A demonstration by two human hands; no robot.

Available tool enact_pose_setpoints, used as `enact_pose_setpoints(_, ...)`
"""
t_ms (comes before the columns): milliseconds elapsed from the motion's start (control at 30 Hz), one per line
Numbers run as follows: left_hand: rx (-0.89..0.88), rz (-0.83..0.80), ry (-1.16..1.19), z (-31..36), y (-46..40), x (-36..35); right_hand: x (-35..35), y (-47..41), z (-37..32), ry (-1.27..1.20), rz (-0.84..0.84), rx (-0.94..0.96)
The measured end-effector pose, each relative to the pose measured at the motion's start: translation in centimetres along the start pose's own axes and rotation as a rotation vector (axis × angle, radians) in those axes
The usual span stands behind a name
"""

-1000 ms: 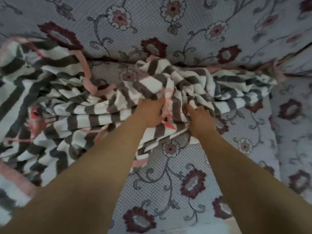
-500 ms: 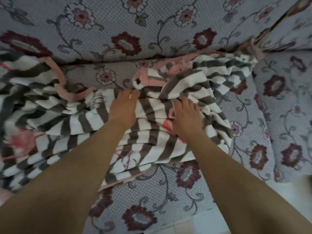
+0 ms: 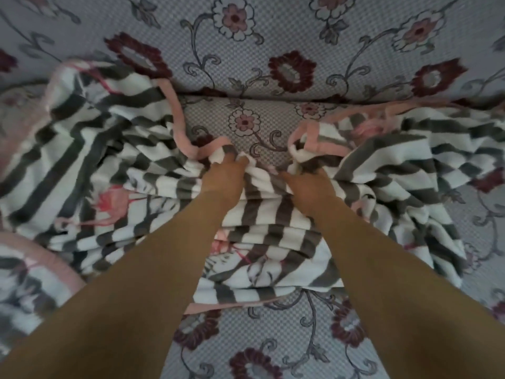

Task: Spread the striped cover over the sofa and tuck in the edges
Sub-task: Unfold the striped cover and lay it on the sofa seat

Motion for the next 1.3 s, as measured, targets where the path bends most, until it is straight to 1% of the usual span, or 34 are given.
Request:
enact_pose_setpoints(33, -0.067, -0.006, 0.079, 1.9, -0.3, 0.2, -0.1, 0.9, 1.5, -0.017, 0.009, -0.051)
enact_pose_setpoints(100, -0.232, -0.045, 0.230, 7.0, -0.8, 0.6, -0.5, 3.0, 5.7, -0.050, -0.034, -0.189)
enact_pose_setpoints(167, -0.381, -0.074, 0.266, 12.4, -1.0, 0.8, -1.2, 5.5, 10.2, -0.067, -0.100, -0.314)
enact_pose_setpoints(200, -0.424, -0.089, 0.265, 14.7, -1.1, 0.7, -1.3, 6.6, 12.3, -0.061, -0.115, -0.365)
enact_pose_setpoints(300, -0.466, -0.106, 0.272, 19.1, -1.1, 0.2, -1.2, 9.1, 15.7, -0.054, -0.126, -0.455)
enact_pose_setpoints(367, -0.449, -0.117, 0.263, 19.6, -1.2, -0.1, -0.8, 9.6, 15.3, -0.043, -0.096, -0.419)
enact_pose_setpoints(433, -0.451, -0.130, 0.287, 18.6, -0.9, -0.1, -0.2, 9.6, 14.0, -0.046, -0.067, -0.368)
enact_pose_setpoints(533, -0.422, -0.105, 0.267, 14.7, -0.4, 0.7, 1.2, 9.0, 11.2, -0.062, -0.002, -0.335)
enact_pose_setpoints(633, -0.317, -0.053, 0.203, 9.0, 0.2, 1.3, 3.8, 8.5, 7.3, -0.030, 0.145, -0.280)
enact_pose_setpoints(700, -0.246, -0.041, 0.158, 3.9, 1.2, 1.6, 5.8, 7.8, 3.2, 0.013, 0.251, -0.181)
enact_pose_setpoints(767, -0.188, -0.077, 0.102, -1.1, 2.4, 1.5, 7.0, 7.0, -1.2, -0.011, 0.306, -0.055)
enact_pose_setpoints(833, -0.130, -0.121, 0.040, -6.9, 4.2, 1.3, 6.9, 6.1, -7.0, -0.041, 0.268, 0.084)
enact_pose_setpoints(933, -0.063, -0.125, 0.016, -15.4, 7.3, 1.0, 5.3, 5.2, -17.1, -0.094, 0.180, 0.273)
enact_pose_setpoints(1000, -0.015, -0.114, 0.010, -20.7, 9.3, 0.8, 3.9, 4.9, -23.8, -0.136, 0.113, 0.357)
enact_pose_setpoints(1067, 0.059, -0.141, -0.004, -25.8, 11.3, 0.2, 2.3, 4.6, -29.8, -0.124, 0.056, 0.417)
enact_pose_setpoints(1167, 0.107, -0.233, -0.084, -32.3, 13.7, -2.0, 0.0, 3.8, -36.9, -0.118, -0.018, 0.416)
enact_pose_setpoints(1233, 0.066, -0.280, -0.145, -35.3, 14.5, -3.5, -1.4, 2.8, -40.3, -0.131, -0.022, 0.332)
enact_pose_setpoints(1300, -0.003, -0.270, -0.228, -36.2, 14.6, -4.4, -2.8, 2.0, -42.0, -0.130, -0.022, 0.216)
Point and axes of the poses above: each hand's wrist, its own y-axis away from the middle knuckle, its own x-axis out of the back of the hand, z = x × y, the point moved 7 cm from there along -y, towards the middle knuckle, and after that the axes turned 6 degrees about -z, right-handed, at the moved point
